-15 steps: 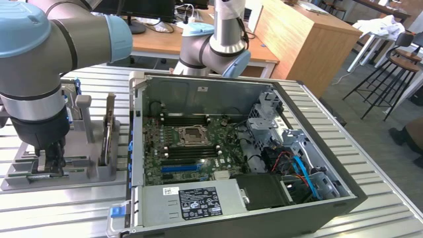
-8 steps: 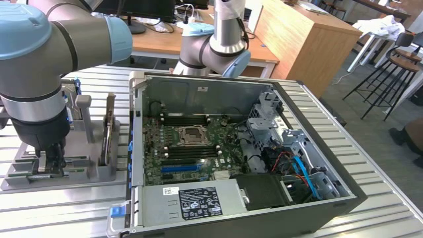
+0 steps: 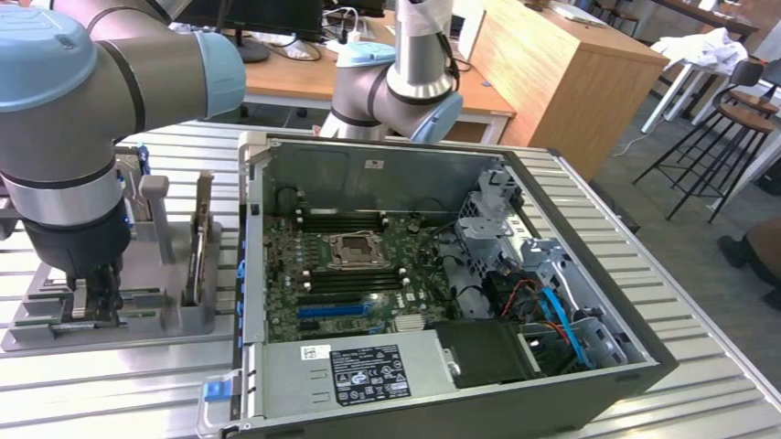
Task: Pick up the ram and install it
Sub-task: 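Pick up the ram and move it above insertion slot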
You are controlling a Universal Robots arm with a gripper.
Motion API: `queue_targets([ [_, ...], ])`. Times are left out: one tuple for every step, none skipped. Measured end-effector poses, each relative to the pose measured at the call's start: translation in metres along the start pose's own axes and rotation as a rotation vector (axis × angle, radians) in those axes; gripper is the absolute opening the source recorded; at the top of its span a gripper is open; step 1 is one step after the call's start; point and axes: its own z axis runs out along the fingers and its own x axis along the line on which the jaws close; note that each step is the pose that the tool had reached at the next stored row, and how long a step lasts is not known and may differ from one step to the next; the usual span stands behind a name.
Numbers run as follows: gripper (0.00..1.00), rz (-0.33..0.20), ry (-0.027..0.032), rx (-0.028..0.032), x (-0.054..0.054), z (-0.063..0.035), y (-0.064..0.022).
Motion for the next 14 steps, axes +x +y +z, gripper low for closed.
queue_targets([
  [0.3,0.0,-0.0001,0.0,0.0,0.0,-0.0003],
  [0.3,0.0,0.0001,-0.0003,0.0,0.0,-0.0003],
  [0.3,0.0,0.0002,-0.0003,0.0,0.0,-0.0003],
  [0.3,0.0,0.0002,-0.0003,0.0,0.0,-0.0004],
  [0.3,0.0,0.0002,-0.0003,-0.0004,0.0,-0.0005],
  [0.3,0.0,0.0001,-0.0003,-0.001,0.0001,-0.0006],
  [0.3,0.0,0.0001,-0.0002,-0.0017,0.0003,-0.0006],
  [0.3,0.0,0.0,-0.0001,-0.0022,0.0004,-0.0006],
  [0.3,0.0,0.0,-0.0001,-0.0022,0.0004,-0.0006],
  [0.3,0.0,0.0001,-0.0002,-0.0022,0.0004,-0.0006],
  [0.3,0.0,0.0001,-0.0002,-0.0022,0.0004,-0.0006],
  [0.3,0.0,0.0001,-0.0003,-0.0022,0.0004,-0.0005],
  [0.3,0.0,0.0002,-0.0002,-0.0022,0.0003,-0.0005],
  [0.3,0.0,0.0004,-0.0004,-0.0022,0.0005,-0.0006],
])
